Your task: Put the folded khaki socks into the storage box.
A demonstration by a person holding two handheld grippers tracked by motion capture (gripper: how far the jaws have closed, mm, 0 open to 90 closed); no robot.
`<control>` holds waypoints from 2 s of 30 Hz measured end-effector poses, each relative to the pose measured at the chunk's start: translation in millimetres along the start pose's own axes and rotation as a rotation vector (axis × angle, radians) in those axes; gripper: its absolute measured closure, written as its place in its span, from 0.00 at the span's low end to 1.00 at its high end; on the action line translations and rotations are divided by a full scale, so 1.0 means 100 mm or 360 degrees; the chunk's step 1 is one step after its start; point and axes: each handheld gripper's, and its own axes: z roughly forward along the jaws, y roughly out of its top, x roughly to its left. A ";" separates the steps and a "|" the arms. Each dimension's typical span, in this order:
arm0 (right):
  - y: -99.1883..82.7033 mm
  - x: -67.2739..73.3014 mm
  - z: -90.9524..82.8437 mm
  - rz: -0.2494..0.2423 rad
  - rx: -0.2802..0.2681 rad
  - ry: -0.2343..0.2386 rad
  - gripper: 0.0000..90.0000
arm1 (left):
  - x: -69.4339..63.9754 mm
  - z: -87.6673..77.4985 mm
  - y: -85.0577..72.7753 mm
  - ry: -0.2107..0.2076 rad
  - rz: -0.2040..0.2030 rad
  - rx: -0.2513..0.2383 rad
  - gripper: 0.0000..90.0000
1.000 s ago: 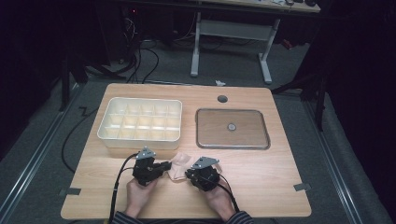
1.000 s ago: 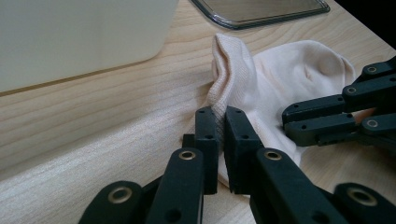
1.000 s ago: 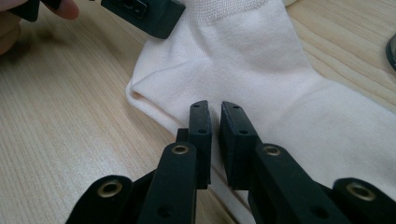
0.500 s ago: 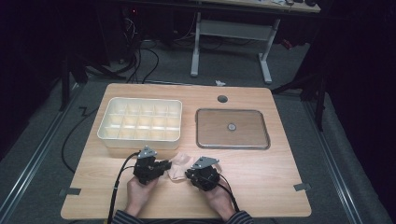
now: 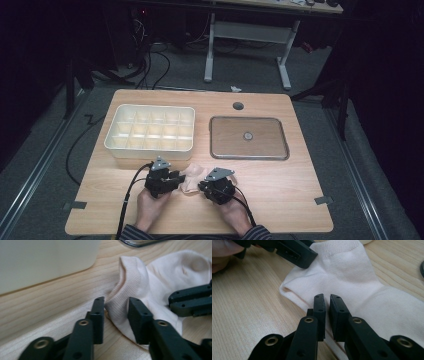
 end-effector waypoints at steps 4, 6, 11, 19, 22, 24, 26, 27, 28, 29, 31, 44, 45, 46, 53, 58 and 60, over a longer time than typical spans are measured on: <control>0.00 0.00 0.00 -0.0014 0.0000 -0.0009 0.93 | -0.10 0.04 0.06 0.0068 0.0125 0.0067 0.85; 0.00 0.01 0.00 -0.0015 -0.0002 -0.0011 0.93 | -0.08 0.04 0.07 0.0034 0.0094 0.0084 0.89; 0.00 0.01 0.00 -0.0013 -0.0002 -0.0012 0.93 | -0.01 0.02 0.08 -0.0067 -0.0008 0.0100 0.92; 0.00 0.01 0.00 -0.0004 0.0000 -0.0010 0.93 | 0.01 -0.15 0.12 -0.0208 -0.0086 -0.0005 0.93; 0.00 0.01 0.01 0.0001 -0.0001 -0.0005 0.93 | 0.02 -0.18 0.12 -0.0240 -0.0096 -0.0016 0.93; 0.01 0.02 0.01 -0.0001 -0.0003 -0.0005 0.93 | 0.02 -0.19 0.12 -0.0253 -0.0101 -0.0027 0.93; 0.01 0.02 0.01 0.0001 -0.0002 -0.0004 0.93 | 0.01 -0.21 0.13 -0.0279 -0.0113 -0.0052 0.93; 0.01 0.02 0.02 0.0001 -0.0005 -0.0002 0.93 | 0.02 -0.22 0.13 -0.0291 -0.0116 -0.0061 0.93; 0.01 0.02 0.02 0.0002 -0.0006 0.0001 0.93 | 0.02 -0.23 0.14 -0.0300 -0.0118 -0.0070 0.93; 0.02 0.02 0.03 -0.0007 -0.0006 0.0001 0.93 | 0.02 -0.24 0.14 -0.0306 -0.0120 -0.0072 0.93; 0.03 0.02 0.03 -0.0007 -0.0008 0.0006 0.93 | 0.02 -0.26 0.15 -0.0318 -0.0119 -0.0077 0.93; 0.17 0.08 0.15 -0.0036 0.0036 0.0074 0.93 | 0.06 -0.34 0.19 -0.0428 -0.0139 -0.0166 0.93; 0.18 0.08 0.16 -0.0029 0.0036 0.0084 0.93 | 0.08 -0.35 0.19 -0.0437 -0.0141 -0.0177 0.93; 0.19 0.08 0.17 -0.0011 0.0039 0.0103 0.93 | 0.08 -0.35 0.19 -0.0441 -0.0147 -0.0186 0.93; 0.29 0.14 0.25 -0.0058 0.0075 0.0126 0.92 | 0.09 -0.35 0.18 -0.0423 -0.0136 -0.0197 0.93; 0.32 0.12 0.24 -0.0031 0.0072 0.0167 0.86 | 0.11 -0.37 0.18 -0.0413 -0.0124 -0.0198 0.93; 0.31 0.10 0.19 -0.0020 0.0047 0.0150 0.84 | 0.10 -0.40 0.19 -0.0393 -0.0116 -0.0198 0.93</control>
